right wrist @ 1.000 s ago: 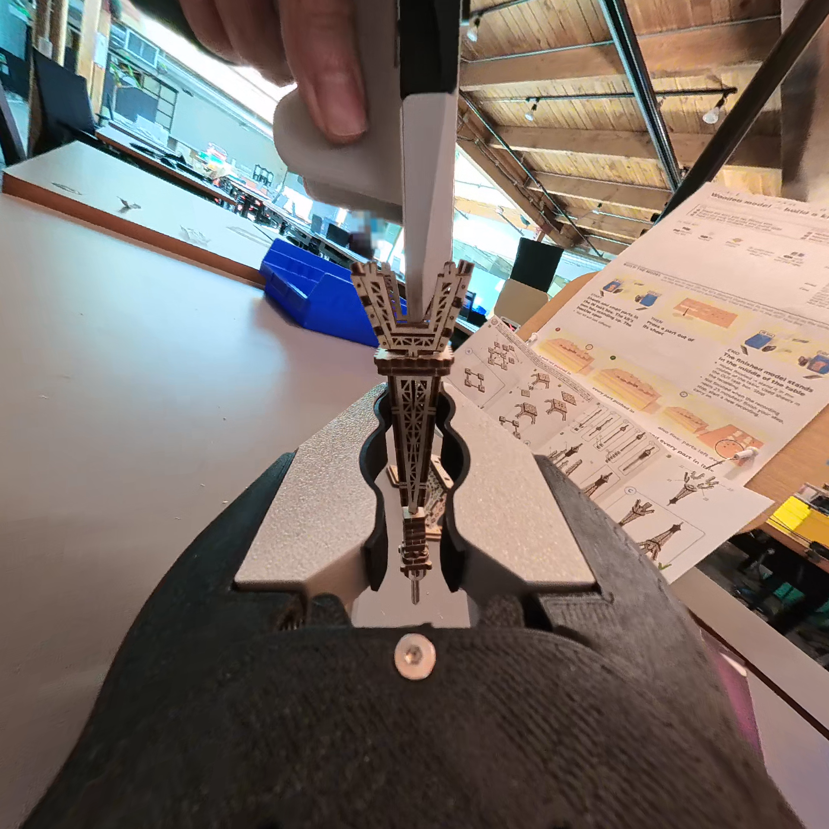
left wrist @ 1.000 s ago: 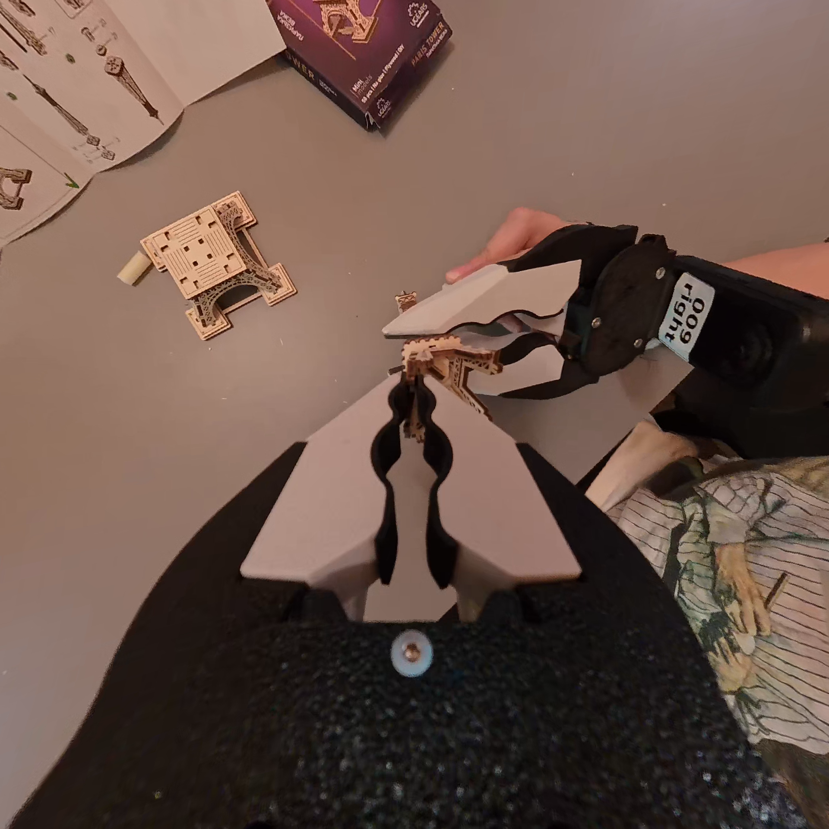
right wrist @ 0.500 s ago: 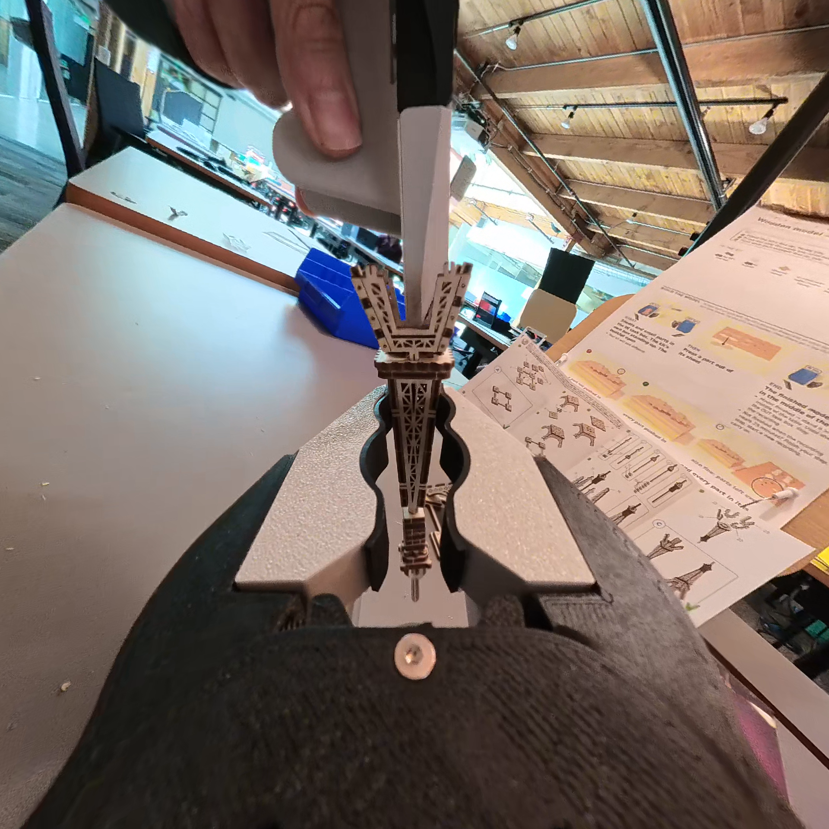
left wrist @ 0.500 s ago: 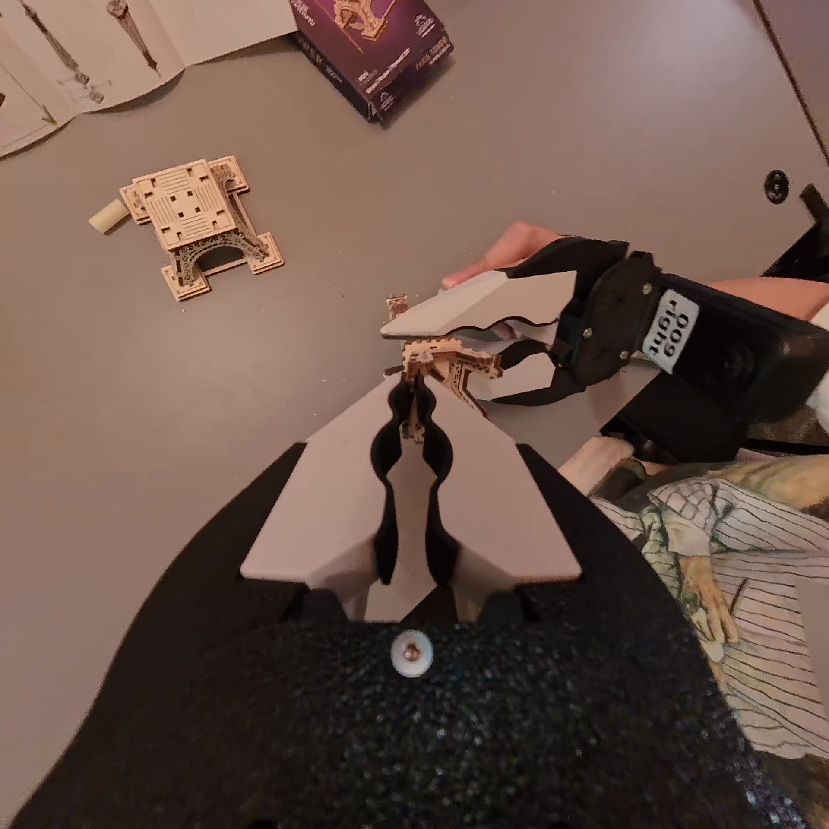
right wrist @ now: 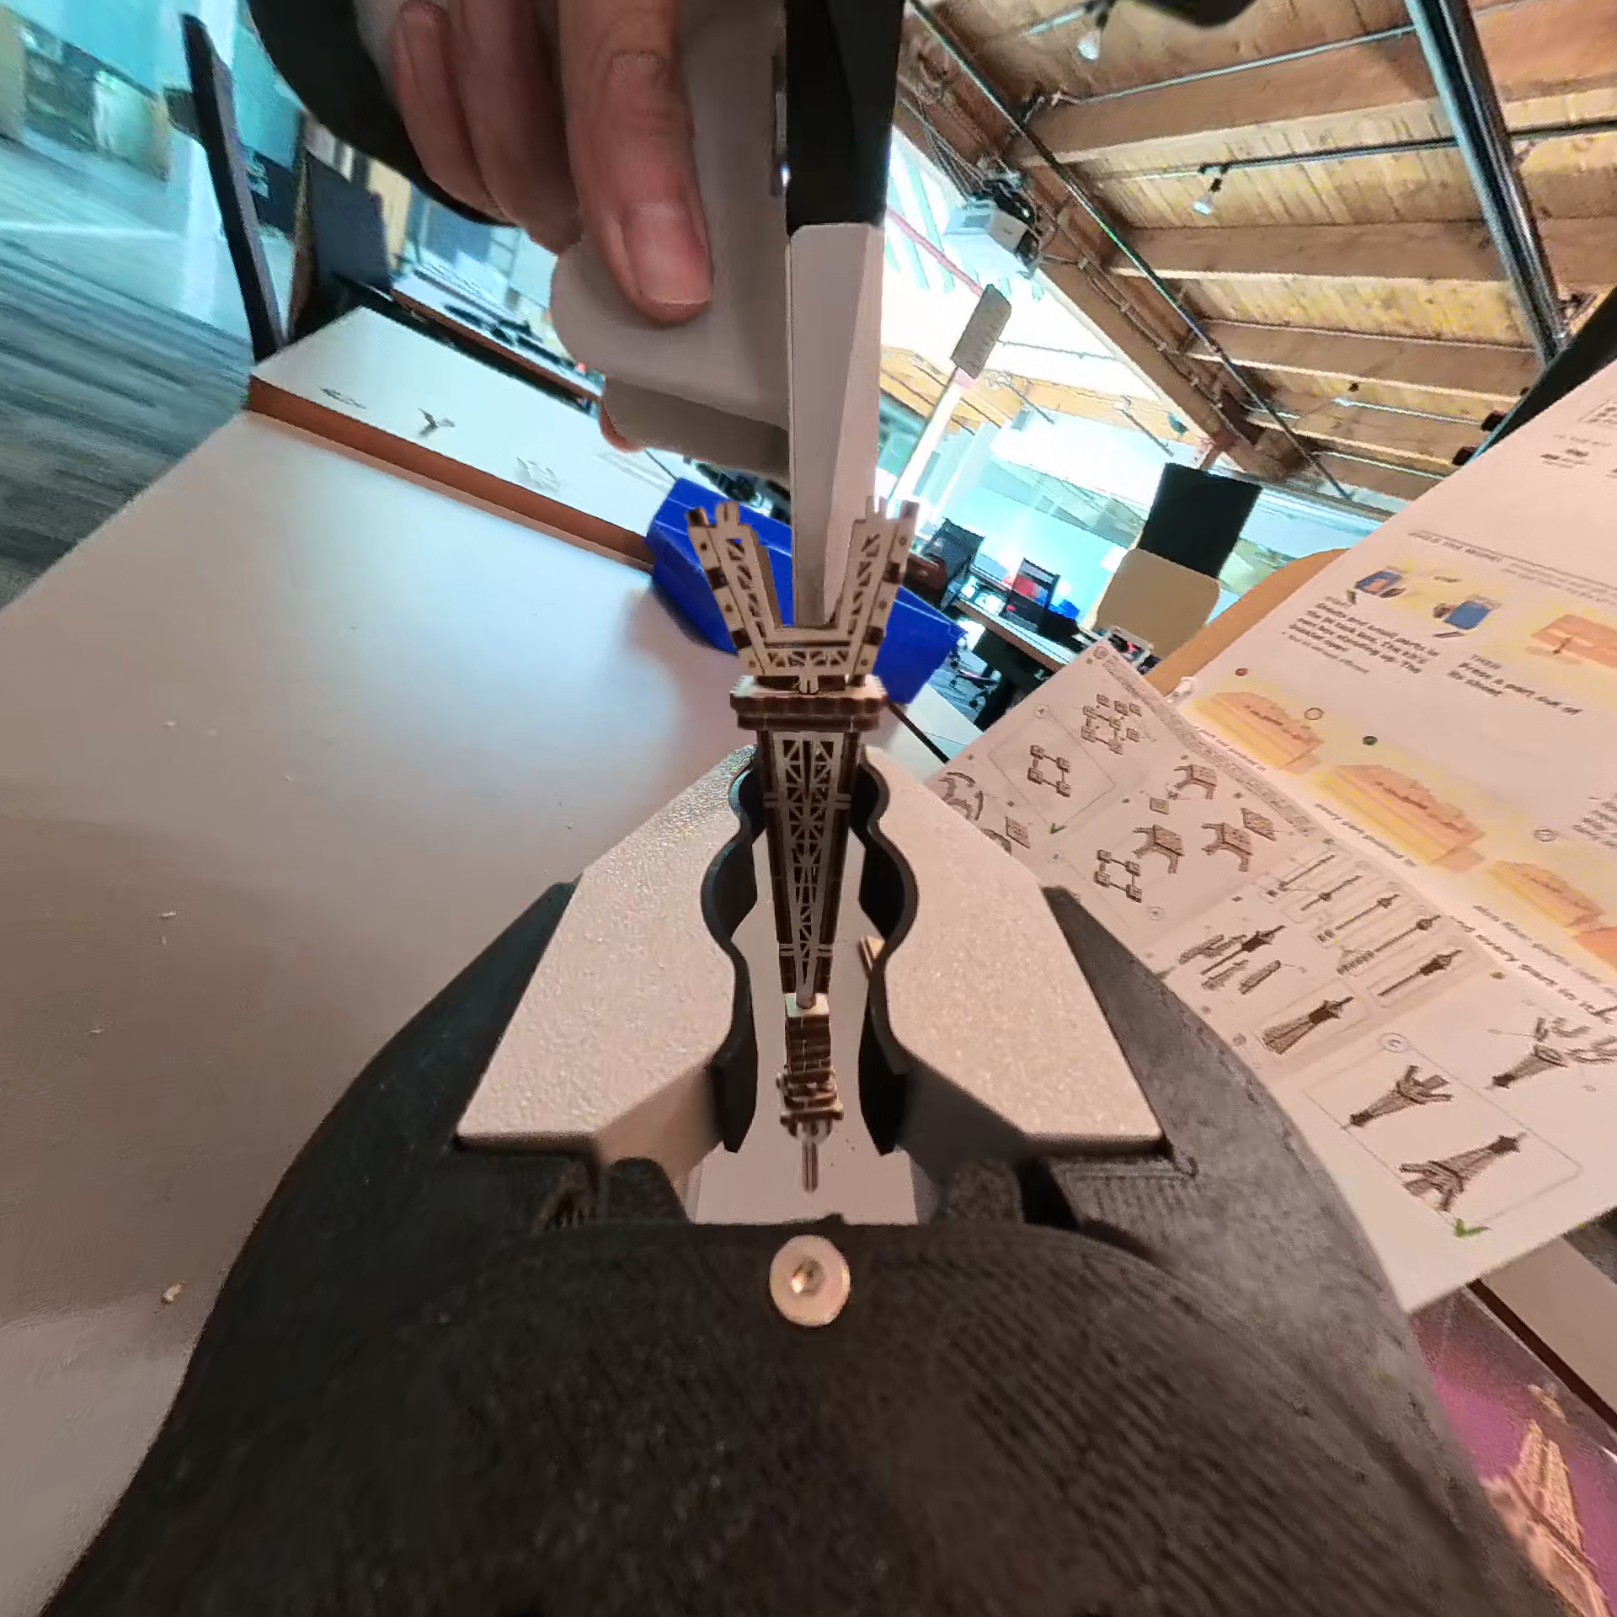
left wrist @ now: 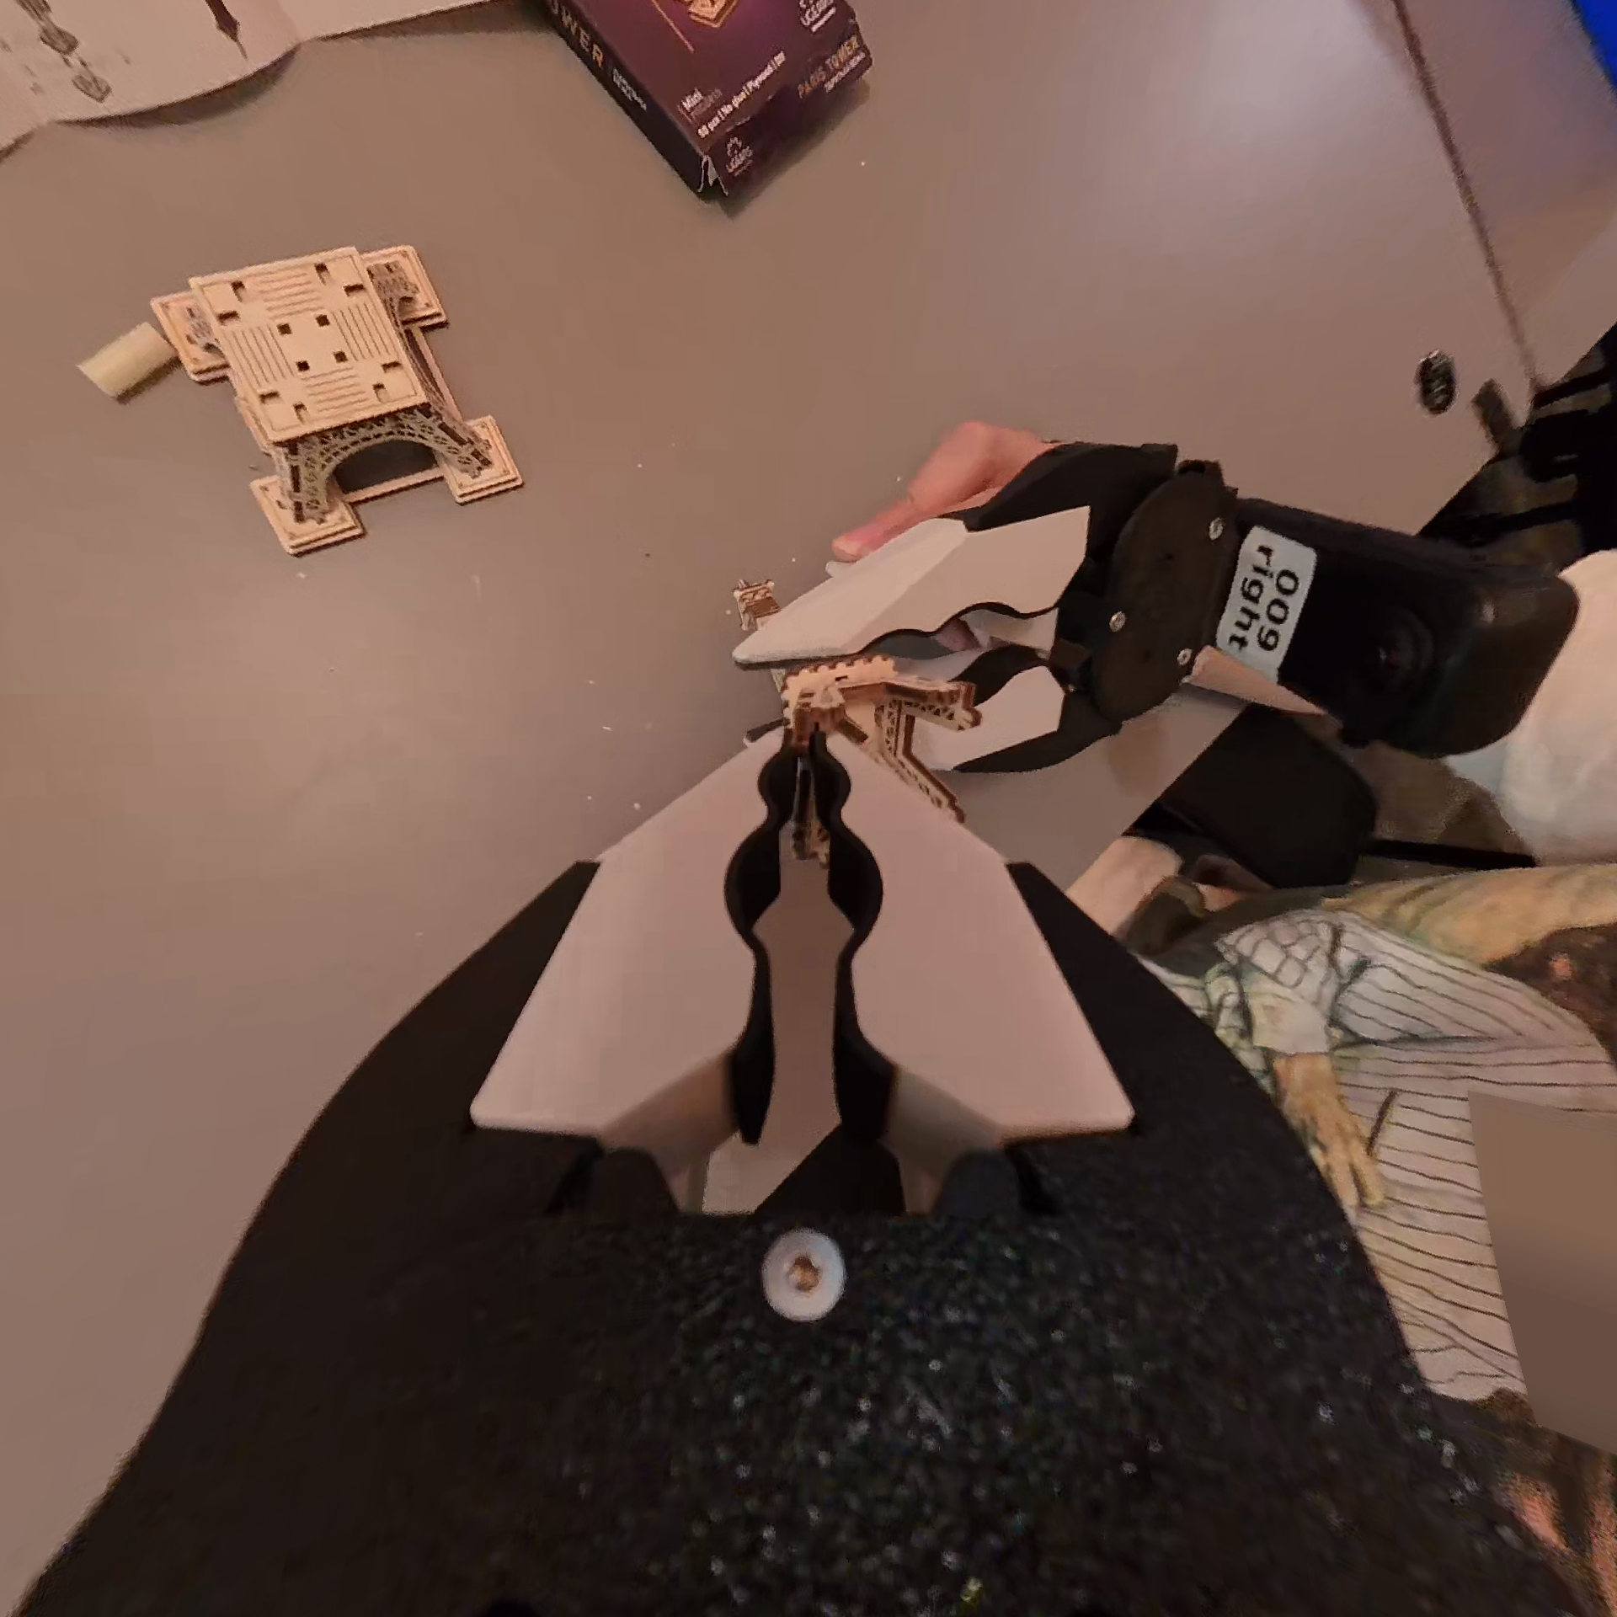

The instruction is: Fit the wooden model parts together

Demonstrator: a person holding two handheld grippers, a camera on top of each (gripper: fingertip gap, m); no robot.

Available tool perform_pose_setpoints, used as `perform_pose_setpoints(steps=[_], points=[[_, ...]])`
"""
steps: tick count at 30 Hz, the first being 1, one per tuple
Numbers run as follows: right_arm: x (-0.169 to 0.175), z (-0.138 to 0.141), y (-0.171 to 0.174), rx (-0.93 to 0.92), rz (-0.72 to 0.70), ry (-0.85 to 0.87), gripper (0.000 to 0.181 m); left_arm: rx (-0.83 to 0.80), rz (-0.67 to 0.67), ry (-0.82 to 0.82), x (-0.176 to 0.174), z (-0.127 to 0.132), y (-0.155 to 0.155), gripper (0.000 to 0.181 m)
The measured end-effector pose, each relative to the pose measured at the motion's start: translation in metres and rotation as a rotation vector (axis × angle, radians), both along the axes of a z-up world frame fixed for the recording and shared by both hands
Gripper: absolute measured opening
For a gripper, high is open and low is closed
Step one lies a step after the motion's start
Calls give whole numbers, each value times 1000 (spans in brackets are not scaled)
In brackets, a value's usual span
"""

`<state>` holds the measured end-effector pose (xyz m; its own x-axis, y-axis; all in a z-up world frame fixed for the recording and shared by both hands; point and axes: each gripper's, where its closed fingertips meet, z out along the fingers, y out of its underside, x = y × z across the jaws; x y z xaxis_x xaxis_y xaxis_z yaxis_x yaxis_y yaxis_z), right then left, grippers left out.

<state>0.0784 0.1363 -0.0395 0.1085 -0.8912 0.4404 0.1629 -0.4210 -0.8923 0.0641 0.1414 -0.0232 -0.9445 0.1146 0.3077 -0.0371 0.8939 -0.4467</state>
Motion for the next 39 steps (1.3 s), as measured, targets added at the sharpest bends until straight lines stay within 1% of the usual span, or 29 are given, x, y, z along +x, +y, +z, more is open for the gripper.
perform_pose_setpoints(steps=[2, 3, 4, 6, 8, 10, 12, 15, 17, 18, 19, 21, 22, 23, 24, 26, 27, 29, 31, 33, 39], points=[[0, 2, 1, 42, 21, -21, 16, 3, -7, -60, 0, 2, -3, 3], [0, 2, 0, 92, 44, -12, 17, -2, -14, -76, -2, 2, -6, 9], [-1, 5, -1, 130, 57, -16, 17, -3, -17, -80, -4, 4, -8, 9], [-3, 9, -4, 172, 70, -24, 17, 4, -25, -100, -2, 4, -9, 16], [-4, 11, -6, 192, 76, -19, 17, -7, -22, -83, -3, 7, -12, 17], [-4, 11, -7, 232, 101, -9, 17, -10, -20, -49, -5, 10, -12, 28], [-3, 9, -6, 271, 133, 17, 17, -38, -7, -15, -4, 18, -14, 33], [-2, 6, -3, 331, 180, 55, 17, -97, 31, -9, 5, 32, -19, 41], [-3, 7, 1, 379, 236, 77, 17, -138, 14, -35, 10, 42, -19, 39], [-3, 7, 3, 423, 269, 90, 17, -178, -31, -66, 10, 49, -19, 32], [-4, 7, 5, 481, 310, 113, 17, -224, -109, -109, 7, 56, -17, 26], [-5, 7, 9, 622, 412, 171, 17, -300, -311, -251, 0, 64, -9, 22], [-6, 6, 10, 682, 451, 191, 17, -320, -417, -328, -4, 65, -4, 20], [-6, 6, 11, 718, 480, 211, 17, -321, -512, -392, -8, 62, 1, 15], [-6, 5, 12, 737, 495, 220, 17, -301, -580, -447, -10, 58, 5, 14], [-7, 3, 16, 770, 532, 257, 17, -248, -660, -546, -8, 47, 7, 12], [-6, 2, 16, 781, 532, 264, 17, -229, -685, -562, -8, 42, 7, 9], [-6, -3, 20, 784, 541, 298, 17, -181, -700, -523, -13, 33, 7, 6], [-6, -3, 24, 779, 548, 312, 17, -137, -704, -476, -16, 25, 7, 6], [-7, -4, 27, 769, 555, 324, 17, -97, -686, -470, -12, 18, 7, 6], [-6, -8, 28, 738, 541, 339, 17, -74, -699, -455, -13, 8, 6, 6]])
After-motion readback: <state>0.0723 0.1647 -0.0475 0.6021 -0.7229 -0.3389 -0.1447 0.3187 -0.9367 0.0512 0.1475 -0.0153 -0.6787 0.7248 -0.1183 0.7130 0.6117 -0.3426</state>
